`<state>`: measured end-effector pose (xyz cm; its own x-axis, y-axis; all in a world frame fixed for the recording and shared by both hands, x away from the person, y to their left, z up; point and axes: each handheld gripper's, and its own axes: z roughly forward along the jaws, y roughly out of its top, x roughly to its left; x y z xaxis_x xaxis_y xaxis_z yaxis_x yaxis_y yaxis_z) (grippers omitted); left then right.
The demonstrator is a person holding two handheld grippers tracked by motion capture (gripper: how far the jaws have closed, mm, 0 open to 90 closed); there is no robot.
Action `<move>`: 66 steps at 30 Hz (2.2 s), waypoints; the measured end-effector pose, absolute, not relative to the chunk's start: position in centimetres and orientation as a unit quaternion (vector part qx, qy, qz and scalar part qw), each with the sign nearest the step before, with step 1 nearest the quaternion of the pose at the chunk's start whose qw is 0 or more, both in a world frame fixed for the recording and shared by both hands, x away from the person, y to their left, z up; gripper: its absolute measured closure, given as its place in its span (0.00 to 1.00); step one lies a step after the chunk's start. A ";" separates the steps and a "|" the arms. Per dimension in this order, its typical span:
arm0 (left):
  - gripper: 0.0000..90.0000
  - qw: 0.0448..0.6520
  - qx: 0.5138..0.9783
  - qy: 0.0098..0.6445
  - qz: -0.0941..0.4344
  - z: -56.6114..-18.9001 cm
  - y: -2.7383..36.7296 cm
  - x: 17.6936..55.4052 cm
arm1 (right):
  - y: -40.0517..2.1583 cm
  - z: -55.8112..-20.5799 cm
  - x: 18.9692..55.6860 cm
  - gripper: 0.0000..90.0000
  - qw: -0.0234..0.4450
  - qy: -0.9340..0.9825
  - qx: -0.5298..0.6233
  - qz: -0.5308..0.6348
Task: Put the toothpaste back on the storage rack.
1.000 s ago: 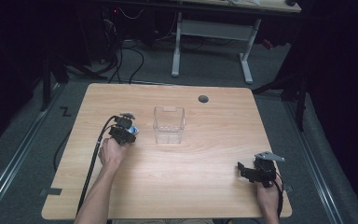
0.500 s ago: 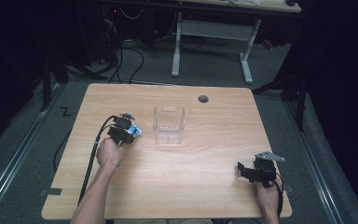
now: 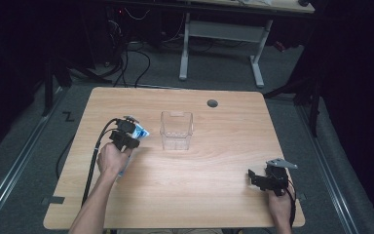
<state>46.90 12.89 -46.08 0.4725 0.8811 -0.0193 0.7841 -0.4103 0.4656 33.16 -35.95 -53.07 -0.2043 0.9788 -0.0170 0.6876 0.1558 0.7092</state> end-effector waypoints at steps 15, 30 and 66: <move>0.79 0.257 0.827 0.488 0.110 -43.3 13.7 45.2 | -35.9 -53.1 33.2 0.20 0.248 0.719 0.580 0.293; 0.79 0.275 0.841 0.447 0.132 -40.1 11.7 44.2 | -36.0 -53.1 33.2 0.20 0.249 0.719 0.579 0.293; 0.81 0.421 0.815 0.377 0.125 -34.7 5.5 45.7 | -35.9 -53.1 33.2 0.20 0.248 0.718 0.580 0.293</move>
